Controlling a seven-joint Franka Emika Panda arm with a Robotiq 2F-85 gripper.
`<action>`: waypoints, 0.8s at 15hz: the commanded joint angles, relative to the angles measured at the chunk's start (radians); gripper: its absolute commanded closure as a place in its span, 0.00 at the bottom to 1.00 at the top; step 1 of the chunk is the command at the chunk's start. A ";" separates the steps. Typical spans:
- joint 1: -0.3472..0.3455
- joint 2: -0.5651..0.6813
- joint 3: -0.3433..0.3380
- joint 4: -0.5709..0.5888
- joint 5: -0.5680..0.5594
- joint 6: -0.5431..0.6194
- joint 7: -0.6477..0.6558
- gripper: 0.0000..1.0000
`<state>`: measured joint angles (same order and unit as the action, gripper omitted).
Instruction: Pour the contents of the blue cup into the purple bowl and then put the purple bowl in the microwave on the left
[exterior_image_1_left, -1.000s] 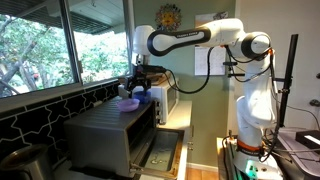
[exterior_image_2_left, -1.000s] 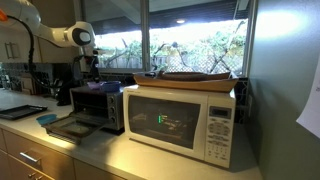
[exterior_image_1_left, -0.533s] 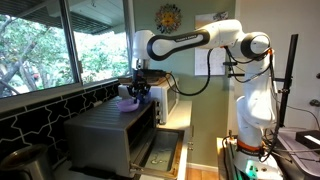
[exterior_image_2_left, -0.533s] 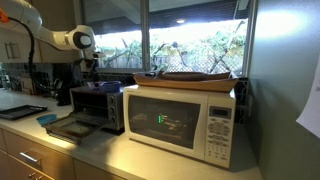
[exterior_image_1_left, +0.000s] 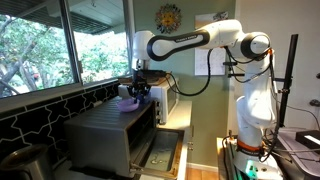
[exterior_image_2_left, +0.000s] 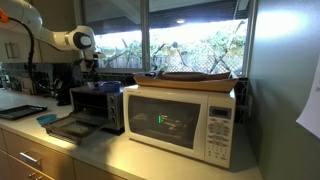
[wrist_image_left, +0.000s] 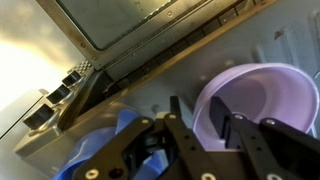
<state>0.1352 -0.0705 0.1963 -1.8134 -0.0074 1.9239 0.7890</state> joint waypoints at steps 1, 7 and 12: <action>0.005 -0.010 -0.006 -0.024 0.028 0.017 0.014 0.94; 0.004 -0.026 -0.008 -0.027 0.041 0.025 0.004 0.99; 0.002 -0.083 -0.016 -0.054 0.084 0.028 -0.044 0.99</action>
<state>0.1352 -0.0912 0.1943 -1.8121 0.0230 1.9329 0.7858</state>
